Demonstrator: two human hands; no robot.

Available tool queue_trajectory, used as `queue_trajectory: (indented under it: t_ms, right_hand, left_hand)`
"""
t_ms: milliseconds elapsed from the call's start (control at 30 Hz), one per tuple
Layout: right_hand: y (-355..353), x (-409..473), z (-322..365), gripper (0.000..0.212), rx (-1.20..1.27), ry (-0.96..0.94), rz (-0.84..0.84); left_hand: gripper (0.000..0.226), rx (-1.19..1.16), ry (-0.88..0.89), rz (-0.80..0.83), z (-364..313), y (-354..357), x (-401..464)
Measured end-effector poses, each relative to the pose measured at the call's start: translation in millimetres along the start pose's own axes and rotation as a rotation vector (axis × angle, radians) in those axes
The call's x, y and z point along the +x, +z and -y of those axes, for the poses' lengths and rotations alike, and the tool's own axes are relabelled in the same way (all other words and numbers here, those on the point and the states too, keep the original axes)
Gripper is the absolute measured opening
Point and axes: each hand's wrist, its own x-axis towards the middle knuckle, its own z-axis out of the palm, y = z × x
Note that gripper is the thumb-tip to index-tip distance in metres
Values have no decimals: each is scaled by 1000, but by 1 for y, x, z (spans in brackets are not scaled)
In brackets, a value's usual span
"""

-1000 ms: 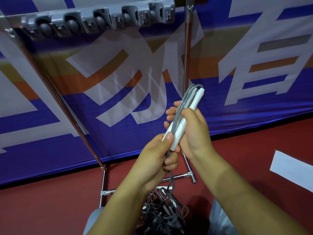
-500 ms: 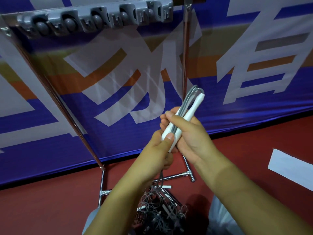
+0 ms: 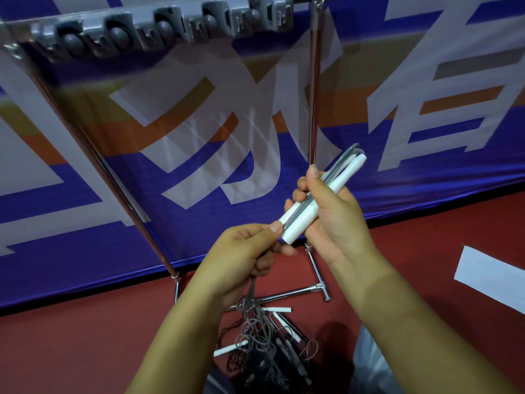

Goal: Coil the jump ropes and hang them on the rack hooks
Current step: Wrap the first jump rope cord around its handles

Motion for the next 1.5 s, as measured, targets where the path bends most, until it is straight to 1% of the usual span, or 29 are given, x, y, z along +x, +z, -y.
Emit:
queue_trajectory:
  t_ms: [133,267,367,467,533,633,700,767,833,900,967,1033,1100,1133,1200,1267,1333,1400,1500]
  right_hand:
    - [3,1,3,15,-46,-65,-11]
    - [8,0,9,16,-46,-114,3]
    - [11,-1,18,17,-1,-119,40]
    - [12,-4,24,16,32,-81,87]
    - [12,-6,22,17,49,-34,130]
    - [11,-8,21,14,55,38,212]
    - [8,-9,23,13,41,83,249]
    - [5,-11,23,15,7,137,285]
    - [2,-13,22,14,-33,180,304]
    - [0,-13,20,13,-57,208,295]
    - [-2,-13,19,13,-68,224,278]
    - [-3,-13,17,13,-87,223,259]
    - [-3,-14,14,14,-119,199,237]
    - [-3,-13,12,15,-138,179,225]
    - [-5,-12,8,14,-175,129,194]
    - [-6,-10,2,13,-214,74,166]
    - [-8,-8,-5,12,-223,20,137]
    - [-8,-6,-10,12,-213,-45,106]
    - [-6,-4,-12,12,-246,-132,111]
  left_hand:
    - [32,-49,-49,37,1,-3,-1]
    - [20,-216,-105,155,4,-1,-2]
    - [14,-283,-96,233,13,3,-4]
    - [2,-256,-50,216,19,8,-8]
    - [13,-190,-23,145,21,9,-6]
    - [17,-45,65,1,18,9,-1]
    - [24,69,122,-102,15,5,2]
    - [27,222,188,-209,12,-2,4]
    - [25,405,269,-293,7,-10,5]
    - [22,527,326,-340,5,-15,5]
    - [13,639,399,-381,5,-18,4]
    - [14,799,517,-418,5,-23,5]
    - [11,888,614,-389,5,-27,6]
    - [7,902,623,-379,5,-27,5]
    - [6,870,554,-385,2,-24,1]
    - [12,746,381,-378,0,-20,-4]
    - [21,581,219,-334,0,-18,-5]
    - [29,376,122,-303,1,-15,-6]
    - [34,-58,-52,-189,1,-13,-5]
